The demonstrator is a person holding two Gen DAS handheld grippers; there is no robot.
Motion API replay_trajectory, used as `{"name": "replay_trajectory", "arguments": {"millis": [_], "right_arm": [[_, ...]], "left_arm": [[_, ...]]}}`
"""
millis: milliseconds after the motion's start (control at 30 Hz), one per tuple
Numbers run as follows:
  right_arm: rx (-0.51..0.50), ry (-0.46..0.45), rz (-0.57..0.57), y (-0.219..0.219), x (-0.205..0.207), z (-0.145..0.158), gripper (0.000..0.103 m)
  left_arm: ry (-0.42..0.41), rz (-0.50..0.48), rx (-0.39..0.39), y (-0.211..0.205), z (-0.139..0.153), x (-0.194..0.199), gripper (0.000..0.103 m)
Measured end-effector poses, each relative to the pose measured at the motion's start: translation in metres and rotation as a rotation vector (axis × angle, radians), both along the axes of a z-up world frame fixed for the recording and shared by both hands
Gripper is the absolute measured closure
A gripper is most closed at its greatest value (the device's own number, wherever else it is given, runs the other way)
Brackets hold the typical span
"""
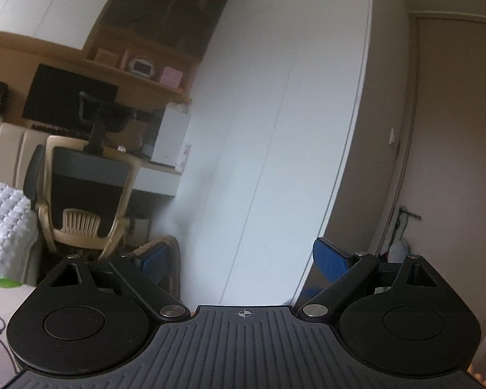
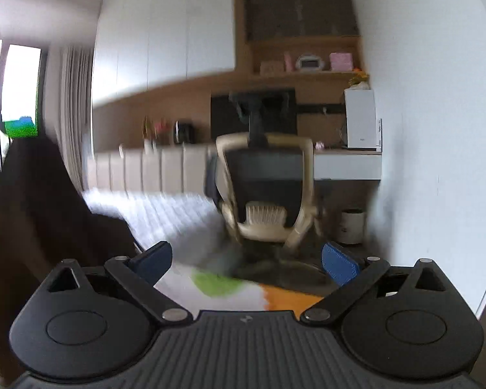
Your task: Fold clothes
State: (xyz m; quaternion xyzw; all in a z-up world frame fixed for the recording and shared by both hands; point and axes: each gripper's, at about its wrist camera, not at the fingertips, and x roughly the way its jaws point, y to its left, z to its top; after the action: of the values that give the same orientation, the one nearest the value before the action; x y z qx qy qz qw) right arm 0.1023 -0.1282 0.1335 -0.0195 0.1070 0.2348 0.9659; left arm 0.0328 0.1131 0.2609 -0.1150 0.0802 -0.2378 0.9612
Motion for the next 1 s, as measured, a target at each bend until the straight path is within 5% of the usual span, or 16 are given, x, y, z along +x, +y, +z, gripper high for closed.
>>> {"name": "replay_trajectory", "arguments": {"millis": [67, 233, 567, 800, 1000], "right_arm": [[-0.026, 0.037, 0.044, 0.017, 0.022, -0.017, 0.004], [0.119, 0.175, 0.233, 0.048, 0.068, -0.021, 0.003], [-0.049, 0.384, 0.374, 0.175, 0.114, -0.071, 0.001], [-0.248, 0.086, 0.011, 0.189, 0.103, -0.069, 0.001], [-0.164, -0.183, -0.284, 0.125, 0.081, -0.017, 0.001]], "left_arm": [[-0.011, -0.021, 0.031, 0.001, -0.002, -0.014, 0.008], [-0.007, -0.011, 0.084, 0.004, -0.020, -0.039, 0.008], [0.058, 0.029, 0.052, 0.021, -0.039, -0.037, 0.008], [0.030, 0.072, 0.045, 0.038, -0.038, -0.047, 0.013], [-0.008, 0.148, 0.015, 0.052, -0.034, -0.051, 0.016]]}}
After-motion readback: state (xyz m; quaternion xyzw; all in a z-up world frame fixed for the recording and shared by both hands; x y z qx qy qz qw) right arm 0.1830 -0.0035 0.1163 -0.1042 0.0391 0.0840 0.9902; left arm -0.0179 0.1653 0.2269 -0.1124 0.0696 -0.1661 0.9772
